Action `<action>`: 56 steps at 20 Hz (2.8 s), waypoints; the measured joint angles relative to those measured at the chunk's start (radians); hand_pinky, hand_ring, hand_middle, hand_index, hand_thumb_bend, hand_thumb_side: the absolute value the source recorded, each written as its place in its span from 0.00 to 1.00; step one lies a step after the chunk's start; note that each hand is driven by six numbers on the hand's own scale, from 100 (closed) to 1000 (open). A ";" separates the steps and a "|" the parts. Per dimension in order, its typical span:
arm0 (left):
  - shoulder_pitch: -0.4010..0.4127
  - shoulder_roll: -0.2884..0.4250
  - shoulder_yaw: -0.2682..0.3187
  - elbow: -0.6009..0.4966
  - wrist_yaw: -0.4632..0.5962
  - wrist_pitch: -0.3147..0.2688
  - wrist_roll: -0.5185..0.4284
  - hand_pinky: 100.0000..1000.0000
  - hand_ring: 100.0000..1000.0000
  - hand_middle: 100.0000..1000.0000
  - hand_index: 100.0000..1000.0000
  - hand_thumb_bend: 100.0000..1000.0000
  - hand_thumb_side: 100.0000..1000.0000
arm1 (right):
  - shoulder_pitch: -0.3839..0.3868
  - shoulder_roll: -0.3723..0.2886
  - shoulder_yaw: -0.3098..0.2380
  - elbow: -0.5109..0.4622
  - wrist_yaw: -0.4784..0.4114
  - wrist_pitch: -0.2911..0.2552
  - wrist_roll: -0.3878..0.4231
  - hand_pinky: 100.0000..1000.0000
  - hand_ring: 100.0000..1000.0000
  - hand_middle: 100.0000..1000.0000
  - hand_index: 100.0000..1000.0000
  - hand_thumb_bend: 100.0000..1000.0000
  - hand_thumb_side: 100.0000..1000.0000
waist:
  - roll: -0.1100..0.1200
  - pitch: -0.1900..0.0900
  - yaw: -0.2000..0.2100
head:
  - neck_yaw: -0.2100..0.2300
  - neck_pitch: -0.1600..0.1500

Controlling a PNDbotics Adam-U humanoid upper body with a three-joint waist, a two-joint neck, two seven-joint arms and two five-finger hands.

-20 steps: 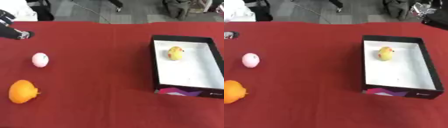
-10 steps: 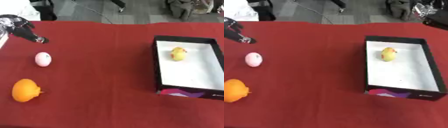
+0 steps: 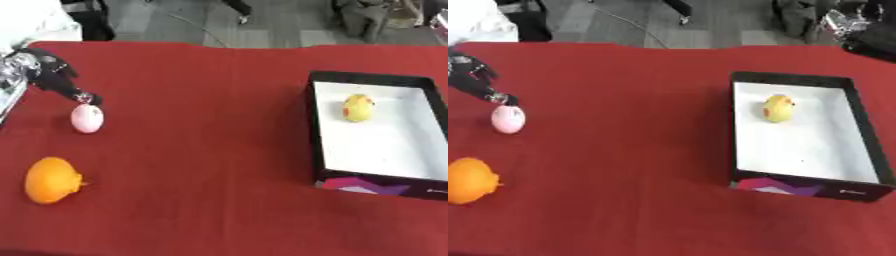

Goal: Pick up the objects with one hand, pass them to the other hand, and then place them into the box on the other side of the table.

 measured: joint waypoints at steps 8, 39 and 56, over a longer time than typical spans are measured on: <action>-0.003 -0.031 -0.006 0.067 -0.104 -0.010 -0.010 0.91 0.86 0.77 0.85 0.51 0.16 | 0.000 0.012 0.029 0.000 0.013 0.005 0.029 0.90 1.00 0.69 0.89 0.00 0.35 | -0.001 0.000 0.001 | -0.005 0.007; 0.076 0.025 -0.025 -0.409 -0.176 0.095 0.095 0.70 0.55 0.47 0.52 0.00 0.19 | -0.064 0.033 0.046 -0.003 0.006 0.007 0.041 0.90 1.00 0.69 0.89 0.00 0.37 | -0.010 -0.004 0.008 | -0.005 0.006; 0.218 -0.083 -0.103 -0.832 -0.120 0.170 0.418 0.67 0.50 0.44 0.51 0.00 0.35 | -0.319 0.276 0.241 -0.008 0.196 -0.030 0.383 0.93 1.00 0.80 0.95 0.00 0.20 | -0.028 -0.012 0.007 | -0.141 0.001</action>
